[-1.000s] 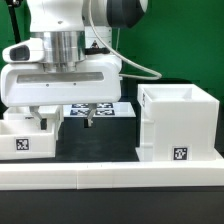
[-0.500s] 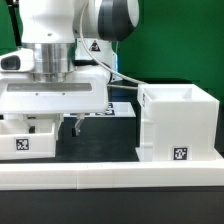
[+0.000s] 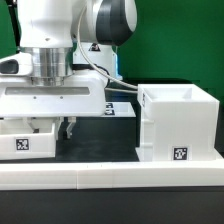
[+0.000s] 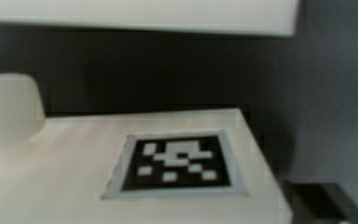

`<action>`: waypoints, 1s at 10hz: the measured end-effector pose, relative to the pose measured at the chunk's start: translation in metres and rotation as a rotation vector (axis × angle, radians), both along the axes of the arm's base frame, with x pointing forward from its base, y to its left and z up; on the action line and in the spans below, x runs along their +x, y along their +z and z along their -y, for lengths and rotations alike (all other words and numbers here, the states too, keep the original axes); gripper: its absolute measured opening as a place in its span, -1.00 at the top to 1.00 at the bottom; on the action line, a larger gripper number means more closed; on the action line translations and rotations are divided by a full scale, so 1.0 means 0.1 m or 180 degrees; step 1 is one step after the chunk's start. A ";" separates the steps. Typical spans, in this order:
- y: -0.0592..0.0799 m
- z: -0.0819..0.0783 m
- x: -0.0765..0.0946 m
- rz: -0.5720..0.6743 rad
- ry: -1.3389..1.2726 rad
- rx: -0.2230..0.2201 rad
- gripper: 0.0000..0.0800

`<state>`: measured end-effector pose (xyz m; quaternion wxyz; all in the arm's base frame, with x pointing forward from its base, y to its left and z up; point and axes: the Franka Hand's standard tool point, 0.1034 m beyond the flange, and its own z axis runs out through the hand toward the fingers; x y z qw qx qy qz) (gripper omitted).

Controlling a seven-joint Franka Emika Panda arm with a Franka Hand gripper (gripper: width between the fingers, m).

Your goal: Assemble drawer

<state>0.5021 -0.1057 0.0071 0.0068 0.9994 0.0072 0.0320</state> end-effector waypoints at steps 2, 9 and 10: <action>0.00 -0.04 0.00 -0.0005 0.0020 0.0014 0.81; 0.00 -0.06 0.01 -0.0005 0.0027 0.0018 0.90; 0.01 -0.08 0.01 -0.0009 0.0039 0.0023 0.90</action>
Offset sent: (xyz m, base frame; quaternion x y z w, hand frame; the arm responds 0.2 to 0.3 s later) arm 0.0000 0.0000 0.0000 0.0000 0.0000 0.0000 1.0000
